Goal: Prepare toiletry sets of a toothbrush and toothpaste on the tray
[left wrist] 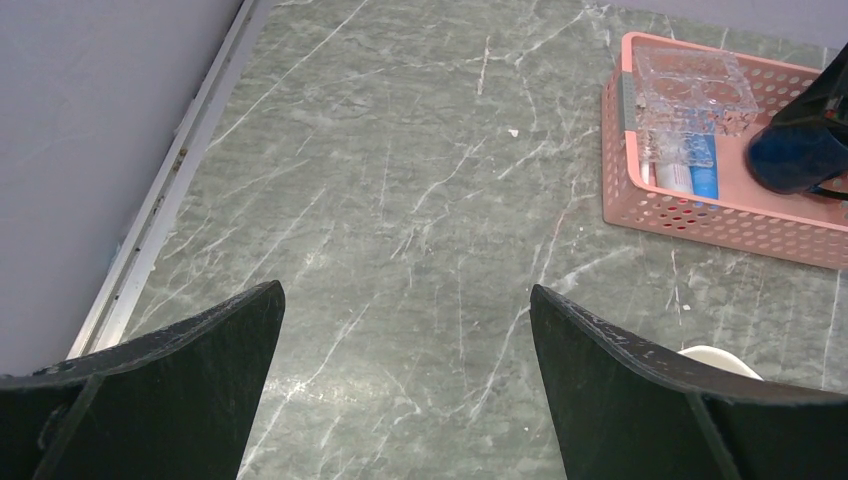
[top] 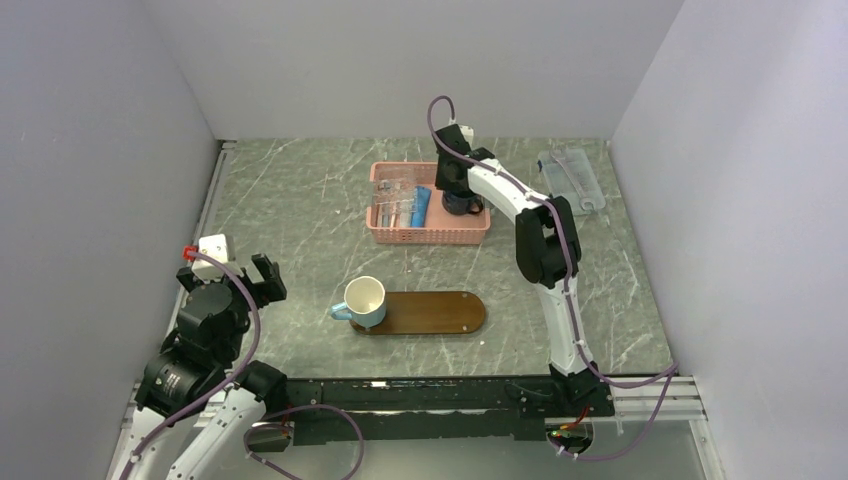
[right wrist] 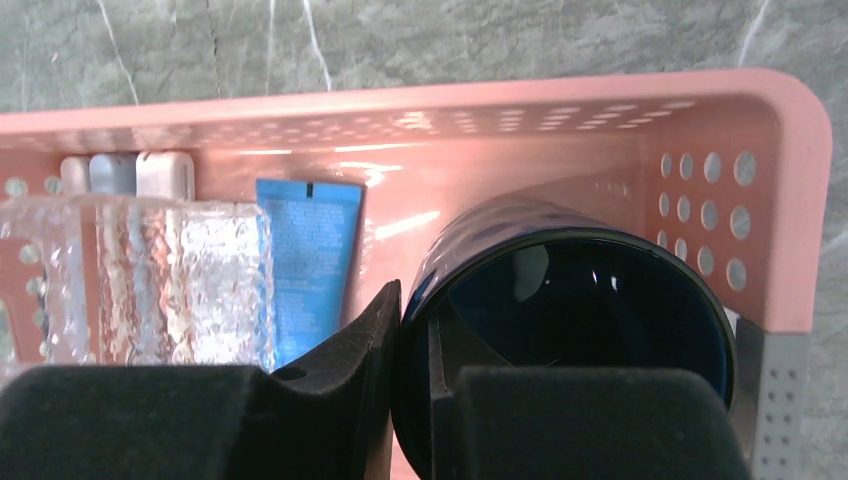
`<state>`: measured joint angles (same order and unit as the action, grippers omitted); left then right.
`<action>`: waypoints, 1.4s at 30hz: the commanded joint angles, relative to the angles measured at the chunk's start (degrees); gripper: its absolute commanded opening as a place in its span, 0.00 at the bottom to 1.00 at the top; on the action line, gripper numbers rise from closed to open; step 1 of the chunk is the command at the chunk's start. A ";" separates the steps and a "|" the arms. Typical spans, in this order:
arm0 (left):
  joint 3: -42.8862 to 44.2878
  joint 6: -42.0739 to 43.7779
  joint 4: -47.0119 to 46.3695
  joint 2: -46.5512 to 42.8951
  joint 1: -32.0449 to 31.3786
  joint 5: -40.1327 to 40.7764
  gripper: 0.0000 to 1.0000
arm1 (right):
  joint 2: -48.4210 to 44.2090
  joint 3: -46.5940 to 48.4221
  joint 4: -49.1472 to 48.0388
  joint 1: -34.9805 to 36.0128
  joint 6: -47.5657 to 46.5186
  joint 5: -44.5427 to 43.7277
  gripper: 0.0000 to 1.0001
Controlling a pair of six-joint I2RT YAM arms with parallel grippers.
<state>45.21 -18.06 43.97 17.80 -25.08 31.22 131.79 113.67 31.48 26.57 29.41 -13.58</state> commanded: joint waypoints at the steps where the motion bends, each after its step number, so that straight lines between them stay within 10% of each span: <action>1: 0.06 0.68 -2.04 0.79 0.40 -0.64 0.99 | -9.31 -1.55 -4.70 1.49 -3.39 -0.31 0.00; 42: -0.17 1.01 -1.84 4.99 0.56 -3.14 0.99 | -62.51 -41.73 1.74 28.65 -22.99 1.15 0.00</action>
<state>45.21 -17.67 43.97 21.85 -24.77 29.08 73.97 74.50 33.23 53.19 7.75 -12.27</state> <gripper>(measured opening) 0.992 0.144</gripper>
